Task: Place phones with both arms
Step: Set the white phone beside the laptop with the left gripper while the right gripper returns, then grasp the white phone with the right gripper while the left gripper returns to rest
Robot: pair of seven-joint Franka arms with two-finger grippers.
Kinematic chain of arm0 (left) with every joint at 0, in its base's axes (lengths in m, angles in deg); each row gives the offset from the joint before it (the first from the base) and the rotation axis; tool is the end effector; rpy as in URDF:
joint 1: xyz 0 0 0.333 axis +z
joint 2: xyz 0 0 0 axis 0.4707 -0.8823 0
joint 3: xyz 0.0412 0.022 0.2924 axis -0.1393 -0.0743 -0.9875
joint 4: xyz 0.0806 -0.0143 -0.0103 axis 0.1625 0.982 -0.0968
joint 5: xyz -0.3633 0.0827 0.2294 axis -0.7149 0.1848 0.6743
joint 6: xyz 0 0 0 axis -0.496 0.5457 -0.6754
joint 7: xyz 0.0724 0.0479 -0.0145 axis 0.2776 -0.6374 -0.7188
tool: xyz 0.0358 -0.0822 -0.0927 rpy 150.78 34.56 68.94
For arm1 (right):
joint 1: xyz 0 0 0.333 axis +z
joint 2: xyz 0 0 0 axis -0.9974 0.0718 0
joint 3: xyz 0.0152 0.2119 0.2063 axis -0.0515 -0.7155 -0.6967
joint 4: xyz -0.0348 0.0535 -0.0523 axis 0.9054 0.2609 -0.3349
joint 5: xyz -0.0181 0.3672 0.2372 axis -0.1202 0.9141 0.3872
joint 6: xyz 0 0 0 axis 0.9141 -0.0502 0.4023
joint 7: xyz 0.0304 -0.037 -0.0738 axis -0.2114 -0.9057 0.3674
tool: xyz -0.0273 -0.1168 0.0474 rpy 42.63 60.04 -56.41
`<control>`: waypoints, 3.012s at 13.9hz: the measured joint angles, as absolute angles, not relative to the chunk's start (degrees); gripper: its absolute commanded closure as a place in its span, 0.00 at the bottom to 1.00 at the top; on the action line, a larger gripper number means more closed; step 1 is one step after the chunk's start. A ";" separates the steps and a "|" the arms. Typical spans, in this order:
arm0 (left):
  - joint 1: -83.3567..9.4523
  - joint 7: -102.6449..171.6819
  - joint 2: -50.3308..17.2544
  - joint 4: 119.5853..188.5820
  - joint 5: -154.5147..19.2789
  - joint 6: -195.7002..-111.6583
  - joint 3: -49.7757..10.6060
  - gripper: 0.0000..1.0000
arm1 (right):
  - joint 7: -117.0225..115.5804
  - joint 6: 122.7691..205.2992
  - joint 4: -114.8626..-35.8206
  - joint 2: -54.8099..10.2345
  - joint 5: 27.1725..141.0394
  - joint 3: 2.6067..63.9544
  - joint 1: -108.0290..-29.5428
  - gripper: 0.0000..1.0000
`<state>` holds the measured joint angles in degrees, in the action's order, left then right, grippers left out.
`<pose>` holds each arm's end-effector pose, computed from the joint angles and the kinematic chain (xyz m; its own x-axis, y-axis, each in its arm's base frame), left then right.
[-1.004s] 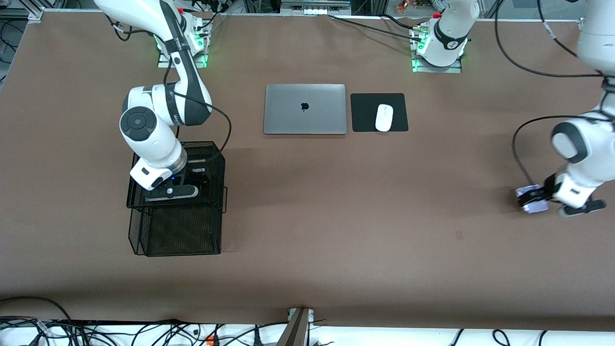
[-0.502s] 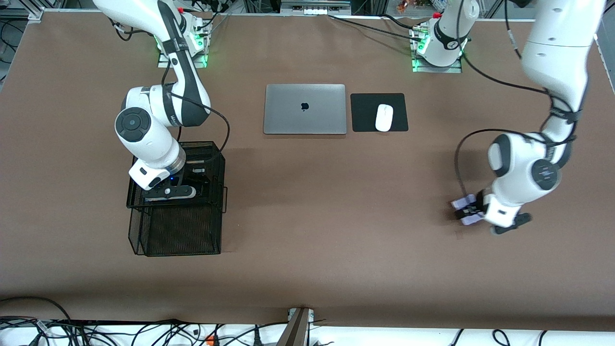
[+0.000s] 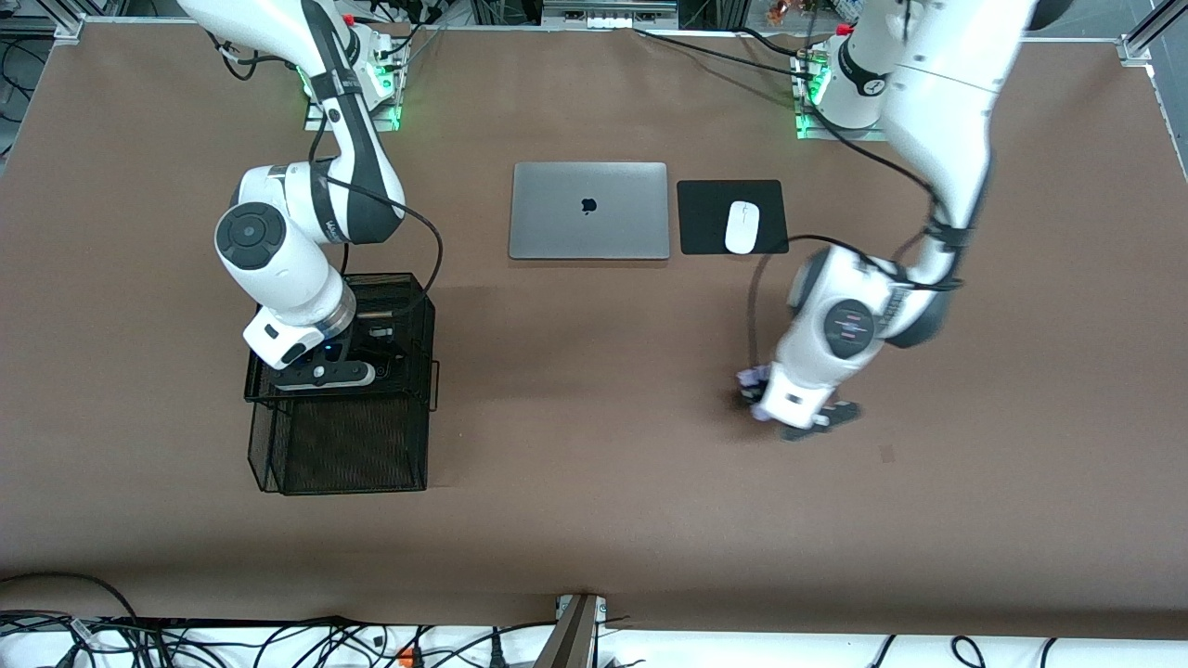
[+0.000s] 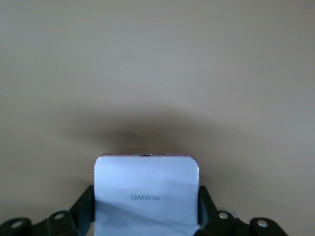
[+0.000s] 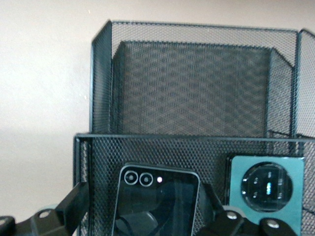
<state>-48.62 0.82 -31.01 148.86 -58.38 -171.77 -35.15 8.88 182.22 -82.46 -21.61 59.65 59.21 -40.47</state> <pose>0.6514 -0.2772 0.1371 0.9542 0.2990 -0.0092 0.2991 -0.9538 0.0277 0.6535 0.1850 0.2705 0.9877 0.0788 0.1349 0.0756 -0.9967 0.0290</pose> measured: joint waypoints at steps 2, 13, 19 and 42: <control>-53.17 -0.42 -32.37 146.91 -58.38 -171.76 -35.18 1.00 | 8.87 178.40 -79.81 -21.69 59.65 59.27 -41.44 0.01; -71.49 -7.32 -43.46 130.64 -57.58 -169.28 -39.73 0.98 | 8.85 164.37 -69.28 -20.78 59.65 59.16 -43.66 0.01; -71.82 -9.19 -44.99 130.32 -56.16 -169.32 -40.20 0.00 | 8.86 164.32 -69.28 -20.66 59.65 59.11 -43.67 0.01; -36.16 31.97 -10.98 123.37 -56.16 -123.06 -43.02 0.00 | 39.39 186.43 -49.94 7.23 57.46 38.41 -33.40 0.01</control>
<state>-36.16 31.97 -10.98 123.37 -56.16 -123.06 -43.02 39.39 186.43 -49.94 7.23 57.46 38.41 -33.40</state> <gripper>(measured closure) 0.000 0.004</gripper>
